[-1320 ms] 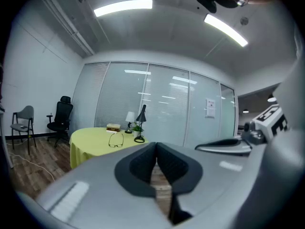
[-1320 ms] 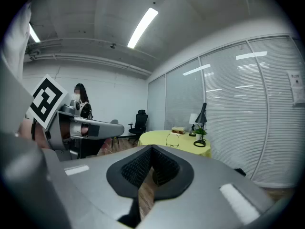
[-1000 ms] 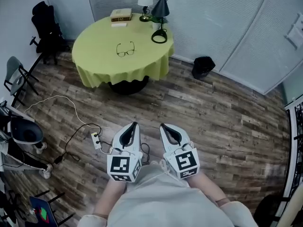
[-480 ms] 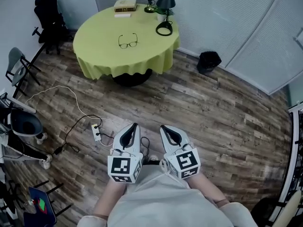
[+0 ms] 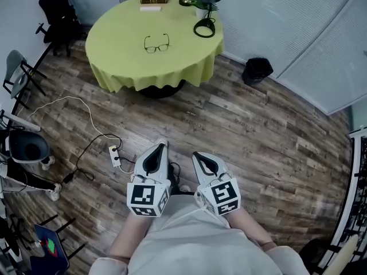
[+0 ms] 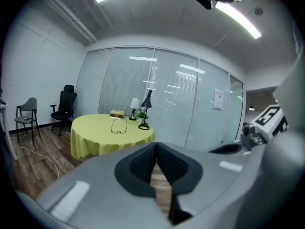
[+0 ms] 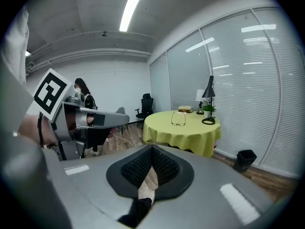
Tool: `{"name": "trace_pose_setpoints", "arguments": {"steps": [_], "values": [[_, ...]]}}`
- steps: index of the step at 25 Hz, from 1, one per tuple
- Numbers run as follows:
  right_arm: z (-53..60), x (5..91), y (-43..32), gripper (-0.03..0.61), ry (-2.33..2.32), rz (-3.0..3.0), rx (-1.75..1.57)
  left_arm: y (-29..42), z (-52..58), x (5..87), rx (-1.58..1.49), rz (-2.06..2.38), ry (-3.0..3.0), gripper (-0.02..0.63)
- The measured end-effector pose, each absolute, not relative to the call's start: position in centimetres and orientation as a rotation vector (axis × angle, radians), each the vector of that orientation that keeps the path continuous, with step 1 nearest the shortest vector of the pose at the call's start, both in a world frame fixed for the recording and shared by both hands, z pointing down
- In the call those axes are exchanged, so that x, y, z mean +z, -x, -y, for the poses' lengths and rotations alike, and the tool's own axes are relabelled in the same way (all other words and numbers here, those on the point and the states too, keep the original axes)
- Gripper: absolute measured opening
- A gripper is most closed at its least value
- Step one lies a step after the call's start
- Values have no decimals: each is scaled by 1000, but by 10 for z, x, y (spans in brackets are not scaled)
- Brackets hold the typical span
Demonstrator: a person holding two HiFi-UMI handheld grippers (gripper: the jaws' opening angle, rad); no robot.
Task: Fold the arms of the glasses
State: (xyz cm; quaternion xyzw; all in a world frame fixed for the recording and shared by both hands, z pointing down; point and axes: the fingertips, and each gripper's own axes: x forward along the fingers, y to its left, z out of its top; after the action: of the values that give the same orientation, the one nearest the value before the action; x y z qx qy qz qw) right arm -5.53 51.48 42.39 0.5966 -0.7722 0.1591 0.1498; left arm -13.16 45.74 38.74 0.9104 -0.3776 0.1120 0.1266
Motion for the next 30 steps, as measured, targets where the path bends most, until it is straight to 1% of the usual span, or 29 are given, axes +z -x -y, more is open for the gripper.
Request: {"name": "trace_pose_setpoints", "arguments": {"steps": [6,12,22,30], "values": [[-453,427,26,0,-1753,2136,500,108,-380,391,306,1037,-2626,6],[-361,426,1,0,-1740,2046,490,95,-278,393,345,1002,-2608,6],[-199,423,4,0,-1712,1994,562,102,-111,391,369,997,-2596,6],[-103,423,4,0,-1714,1986,531,110,-24,395,379,1004,-2588,6]]}}
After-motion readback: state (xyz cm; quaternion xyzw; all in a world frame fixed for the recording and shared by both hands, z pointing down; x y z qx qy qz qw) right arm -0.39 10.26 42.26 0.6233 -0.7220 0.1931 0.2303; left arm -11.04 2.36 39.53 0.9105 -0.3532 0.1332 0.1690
